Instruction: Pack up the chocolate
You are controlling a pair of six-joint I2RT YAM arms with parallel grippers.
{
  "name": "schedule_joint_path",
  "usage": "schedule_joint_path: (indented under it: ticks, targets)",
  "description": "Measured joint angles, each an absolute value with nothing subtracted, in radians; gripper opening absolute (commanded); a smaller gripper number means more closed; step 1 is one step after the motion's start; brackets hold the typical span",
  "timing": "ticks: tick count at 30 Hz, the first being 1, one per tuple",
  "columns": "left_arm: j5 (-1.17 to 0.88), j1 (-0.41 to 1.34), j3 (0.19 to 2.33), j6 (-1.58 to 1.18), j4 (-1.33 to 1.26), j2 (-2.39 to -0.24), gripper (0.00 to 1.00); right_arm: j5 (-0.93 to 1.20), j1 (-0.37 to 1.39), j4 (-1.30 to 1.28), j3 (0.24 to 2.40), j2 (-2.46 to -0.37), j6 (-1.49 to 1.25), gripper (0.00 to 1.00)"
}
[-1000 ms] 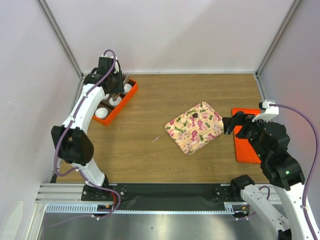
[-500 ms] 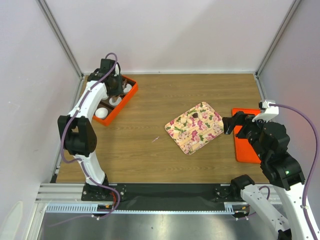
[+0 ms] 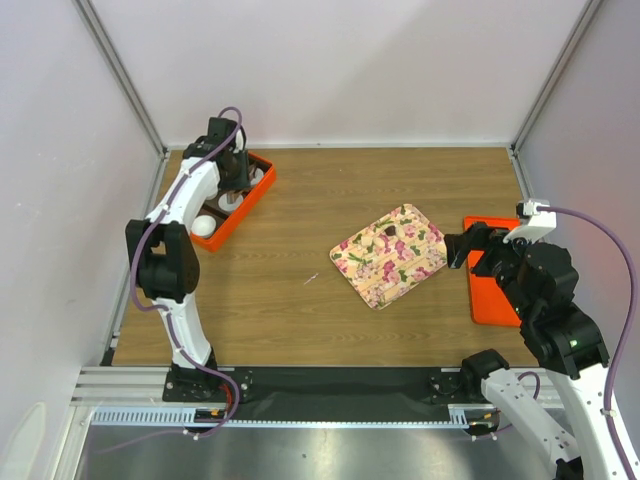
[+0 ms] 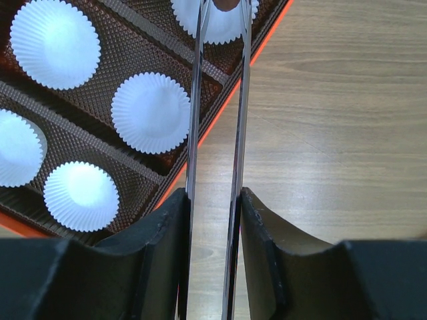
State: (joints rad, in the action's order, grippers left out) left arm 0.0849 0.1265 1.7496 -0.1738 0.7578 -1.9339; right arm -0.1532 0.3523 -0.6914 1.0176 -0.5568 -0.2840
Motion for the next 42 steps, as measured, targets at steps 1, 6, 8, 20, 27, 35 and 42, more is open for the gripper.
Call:
schedule_joint_path:
  ticks: [1,6,8,20,27,35,42]
  targets:
    - [0.086,0.126,1.754,-0.173,0.758,-1.939,0.41,-0.153,0.352,-0.691,1.018,-0.557,-0.284,0.99]
    - [0.096,0.126,1.763,-0.171,0.758,-1.949,0.45,-0.154,0.352,-0.691,1.018,-0.557,-0.283,1.00]
    - [0.100,0.126,1.766,-0.167,0.758,-1.949,0.46,-0.154,0.352,-0.691,1.018,-0.557,-0.283,1.00]
    - [0.102,0.126,1.803,-0.155,0.777,-1.948,0.47,-0.157,0.352,-0.691,1.018,-0.558,-0.283,1.00]
    - [0.073,0.136,1.800,-0.149,0.794,-1.841,0.49,-0.157,0.352,-0.691,1.018,-0.558,-0.285,1.00]
    - [0.067,0.336,1.622,-0.133,0.735,-1.535,0.50,-0.142,0.352,-0.692,0.995,-0.553,-0.307,1.00]
    - [0.054,0.578,1.436,-0.153,0.705,-1.444,0.50,-0.134,0.352,-0.693,0.987,-0.541,-0.318,1.00]
